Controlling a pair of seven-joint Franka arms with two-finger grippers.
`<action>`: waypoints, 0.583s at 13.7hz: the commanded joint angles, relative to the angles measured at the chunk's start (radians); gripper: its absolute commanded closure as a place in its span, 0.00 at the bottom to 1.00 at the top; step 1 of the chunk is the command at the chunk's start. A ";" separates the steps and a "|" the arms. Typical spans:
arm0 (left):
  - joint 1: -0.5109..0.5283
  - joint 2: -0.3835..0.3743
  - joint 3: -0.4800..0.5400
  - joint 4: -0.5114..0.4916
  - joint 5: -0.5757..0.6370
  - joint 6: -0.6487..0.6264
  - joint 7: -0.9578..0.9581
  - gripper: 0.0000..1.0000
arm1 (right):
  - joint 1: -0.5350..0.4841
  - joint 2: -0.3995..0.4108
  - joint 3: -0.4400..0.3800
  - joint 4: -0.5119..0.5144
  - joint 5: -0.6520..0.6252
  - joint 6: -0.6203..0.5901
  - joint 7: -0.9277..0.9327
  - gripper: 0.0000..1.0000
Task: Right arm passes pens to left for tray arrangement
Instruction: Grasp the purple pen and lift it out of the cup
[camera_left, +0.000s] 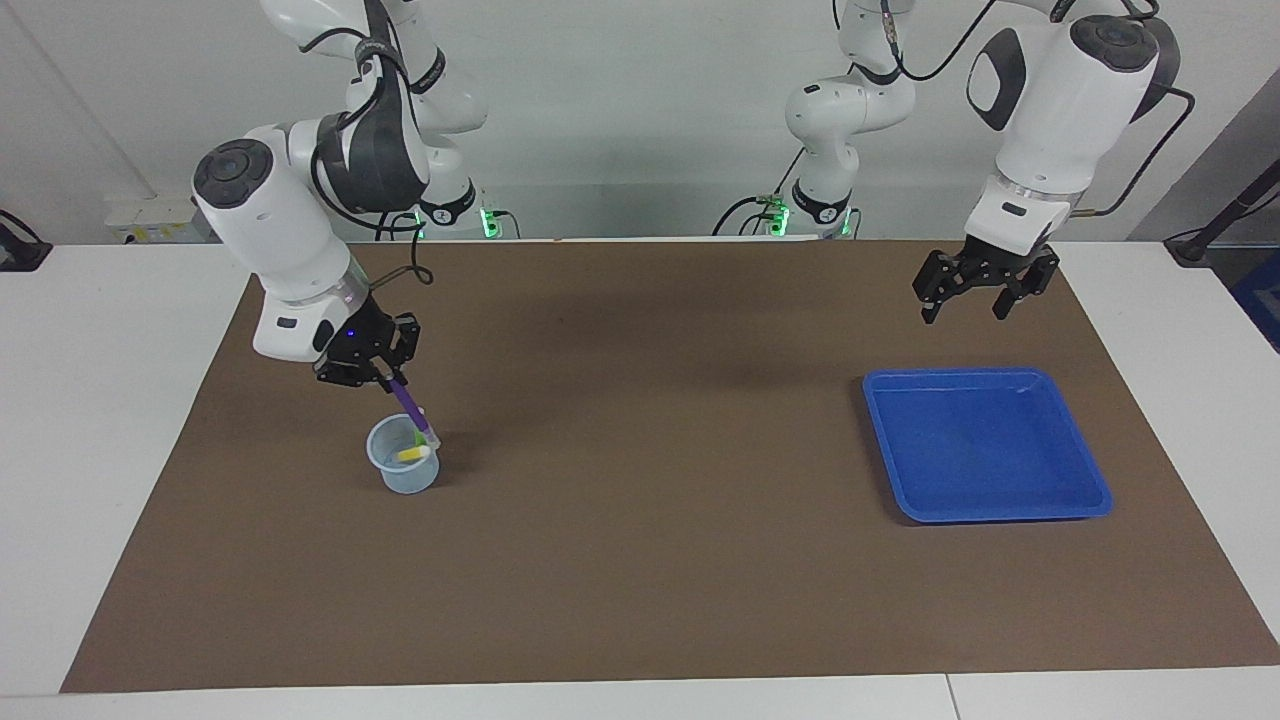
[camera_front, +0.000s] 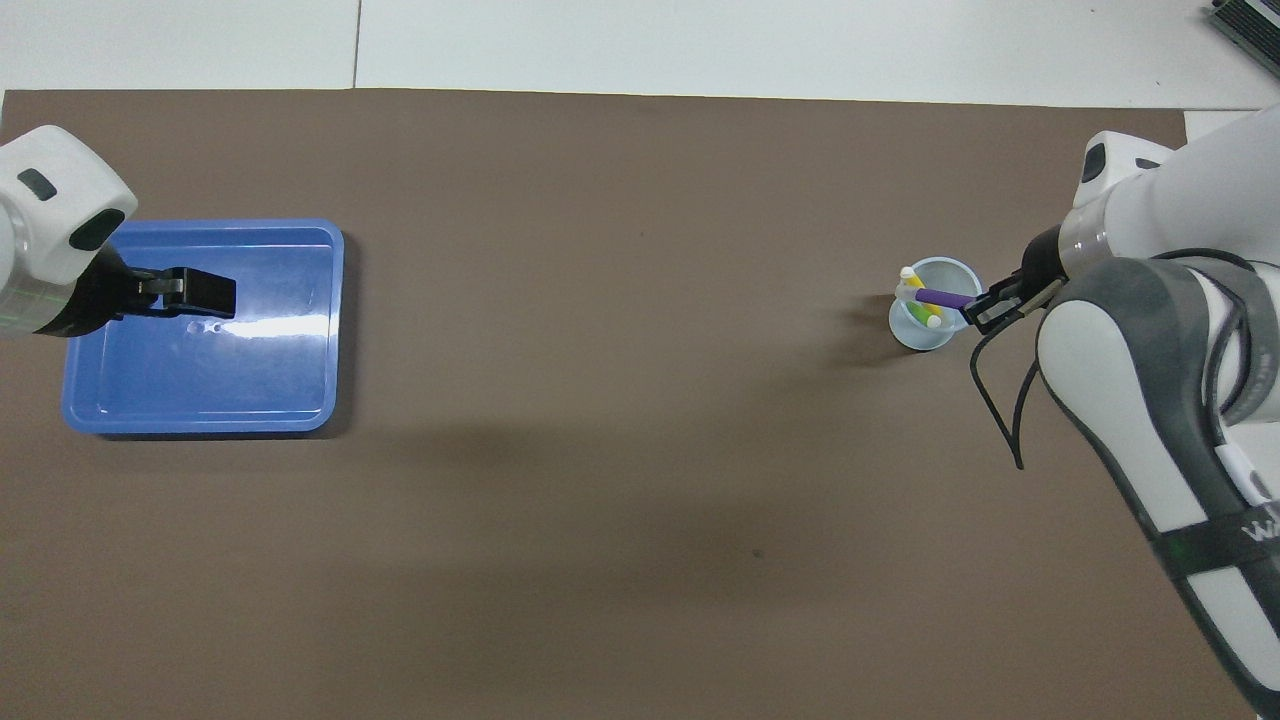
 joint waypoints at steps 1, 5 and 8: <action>0.054 -0.023 -0.003 0.001 -0.047 -0.052 0.034 0.00 | -0.001 -0.029 0.008 0.025 0.027 -0.060 -0.022 1.00; 0.040 -0.025 -0.019 -0.001 -0.047 -0.011 0.056 0.01 | 0.050 -0.030 0.037 0.050 0.036 -0.076 0.103 1.00; 0.020 -0.073 -0.019 -0.129 -0.049 0.153 0.039 0.03 | 0.054 -0.027 0.102 0.071 0.082 -0.073 0.252 1.00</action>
